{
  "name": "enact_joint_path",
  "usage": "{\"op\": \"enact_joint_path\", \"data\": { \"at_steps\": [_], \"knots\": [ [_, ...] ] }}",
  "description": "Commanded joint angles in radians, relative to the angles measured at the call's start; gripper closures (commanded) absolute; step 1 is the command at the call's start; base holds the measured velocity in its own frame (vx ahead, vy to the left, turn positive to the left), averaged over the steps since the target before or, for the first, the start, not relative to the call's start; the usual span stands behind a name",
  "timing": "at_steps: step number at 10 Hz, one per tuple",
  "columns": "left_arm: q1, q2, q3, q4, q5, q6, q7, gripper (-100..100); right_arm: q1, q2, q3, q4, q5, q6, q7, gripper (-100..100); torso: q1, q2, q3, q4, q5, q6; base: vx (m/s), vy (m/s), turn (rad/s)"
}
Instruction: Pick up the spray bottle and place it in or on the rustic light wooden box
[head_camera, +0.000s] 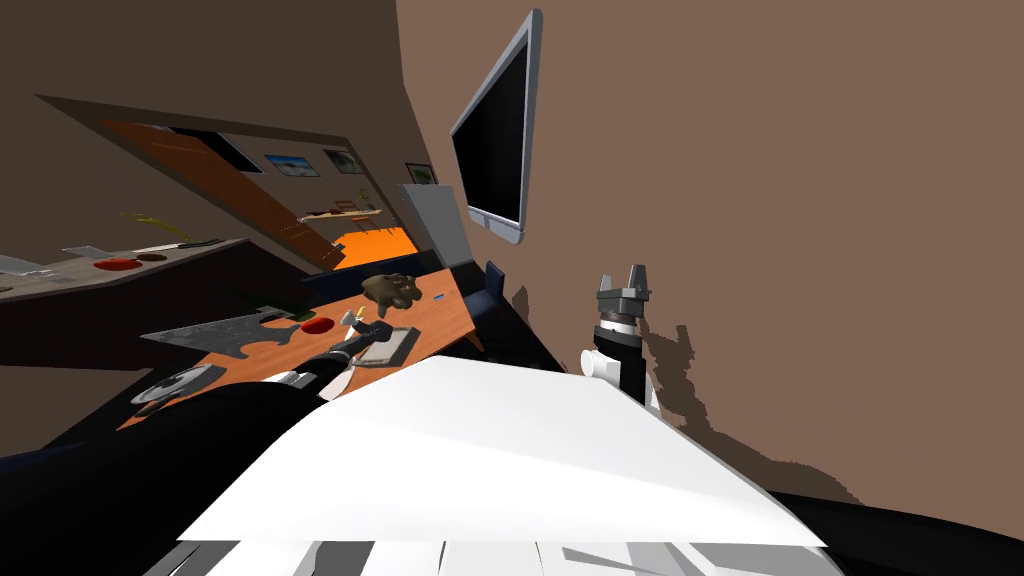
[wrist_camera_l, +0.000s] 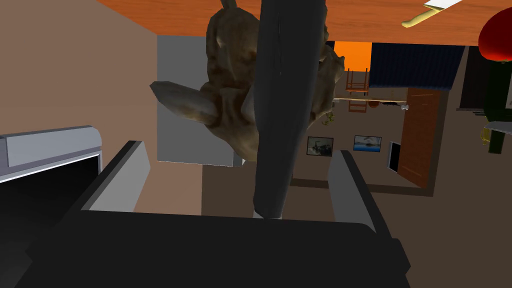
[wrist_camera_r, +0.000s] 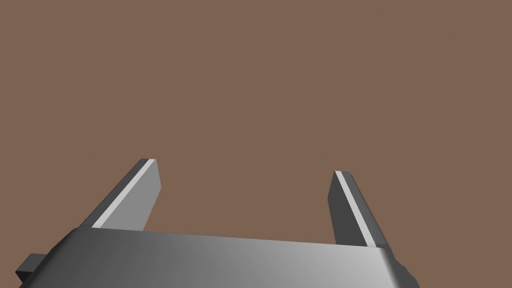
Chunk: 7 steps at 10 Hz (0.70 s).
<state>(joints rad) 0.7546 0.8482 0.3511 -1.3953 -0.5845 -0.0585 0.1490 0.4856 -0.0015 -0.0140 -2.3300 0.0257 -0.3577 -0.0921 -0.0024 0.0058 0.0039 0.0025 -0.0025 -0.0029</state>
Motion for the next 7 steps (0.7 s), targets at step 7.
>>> {"op": "enact_joint_path", "data": {
  "at_steps": [7],
  "knots": [
    [-0.184, 0.096, -0.158, 0.213, 0.105, -0.042, -0.008, -100, 0.000, 0.000, 0.000, 0.000, 0.000, 0.000, 0.000, 0, -0.001, 0.001, 0.000, 0.000, 0.000, 0.000, -0.058, -0.033, -0.032]
  ]
}}
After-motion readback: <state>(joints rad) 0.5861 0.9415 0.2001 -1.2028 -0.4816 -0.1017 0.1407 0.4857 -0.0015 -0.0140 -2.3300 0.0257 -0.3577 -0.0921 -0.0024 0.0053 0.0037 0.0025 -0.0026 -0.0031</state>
